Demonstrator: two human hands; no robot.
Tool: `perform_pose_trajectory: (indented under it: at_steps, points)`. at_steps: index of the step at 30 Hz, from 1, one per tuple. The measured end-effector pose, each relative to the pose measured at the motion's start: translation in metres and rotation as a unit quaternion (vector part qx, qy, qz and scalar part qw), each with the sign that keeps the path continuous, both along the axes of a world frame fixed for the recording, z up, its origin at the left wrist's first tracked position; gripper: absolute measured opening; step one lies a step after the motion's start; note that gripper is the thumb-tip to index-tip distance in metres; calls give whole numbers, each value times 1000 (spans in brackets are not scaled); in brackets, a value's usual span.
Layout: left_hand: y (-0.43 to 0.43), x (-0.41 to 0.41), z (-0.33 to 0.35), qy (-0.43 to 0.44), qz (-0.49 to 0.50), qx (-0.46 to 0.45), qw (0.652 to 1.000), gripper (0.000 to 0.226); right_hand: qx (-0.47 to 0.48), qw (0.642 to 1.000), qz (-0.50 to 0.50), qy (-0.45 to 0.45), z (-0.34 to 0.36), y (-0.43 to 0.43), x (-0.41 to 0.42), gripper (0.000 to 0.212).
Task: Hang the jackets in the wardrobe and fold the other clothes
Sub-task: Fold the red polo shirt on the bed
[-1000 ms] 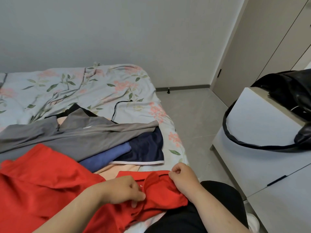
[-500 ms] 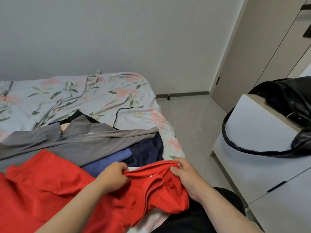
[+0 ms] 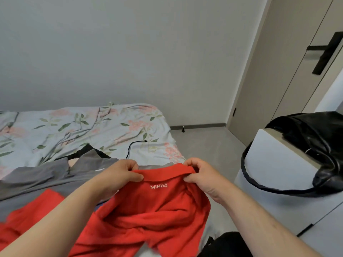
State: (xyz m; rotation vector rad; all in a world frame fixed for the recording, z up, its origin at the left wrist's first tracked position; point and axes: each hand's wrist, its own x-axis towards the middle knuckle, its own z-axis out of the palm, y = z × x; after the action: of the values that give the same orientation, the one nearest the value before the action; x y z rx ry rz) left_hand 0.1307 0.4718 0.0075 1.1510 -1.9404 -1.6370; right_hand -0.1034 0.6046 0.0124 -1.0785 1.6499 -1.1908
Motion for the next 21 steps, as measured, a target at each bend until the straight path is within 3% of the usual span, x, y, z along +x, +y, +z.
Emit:
perform_pose_trajectory:
  at_steps: [2, 4, 5, 6, 8, 10, 11, 14, 16, 18, 21]
  points:
    - [3, -9, 3, 36, 93, -41, 994, 31, 31, 995, -34, 89, -1, 0, 5, 34]
    - [6, -17, 8, 116, 196, 10, 974, 34, 55, 962, -105, 245, -3, 3, 15, 41]
    - [10, -20, 13, 157, 229, 54, 959, 35, 30, 953, -134, 271, -3, 6, 24, 41]
    - [15, -24, 18, 191, 241, 94, 947, 35, -7, 959, -135, 249, -2, 9, 34, 34]
    - [35, -32, 29, 223, 196, 128, 946, 35, -46, 995, -71, 51, 5, 12, 56, 14]
    - [61, -42, 38, 236, 109, 131, 957, 33, -50, 986, -9, -161, 8, 12, 69, 24]
    - [71, -45, 42, 250, 73, 145, 955, 29, -54, 974, -18, -220, 10, 11, 71, 30]
    - [75, -44, 53, 308, 2, 272, 912, 12, -80, 945, -77, -307, 11, 15, 66, 28]
    - [63, -40, 54, 291, -11, 289, 912, 16, -89, 936, -92, -329, 12, 21, 61, 28]
    - [47, -41, 49, 255, 13, 199, 946, 22, -104, 930, -95, -340, 17, 26, 56, 29]
    - [28, -45, 33, 125, 0, -53, 991, 38, -121, 922, -73, -360, 36, 32, 46, 34]
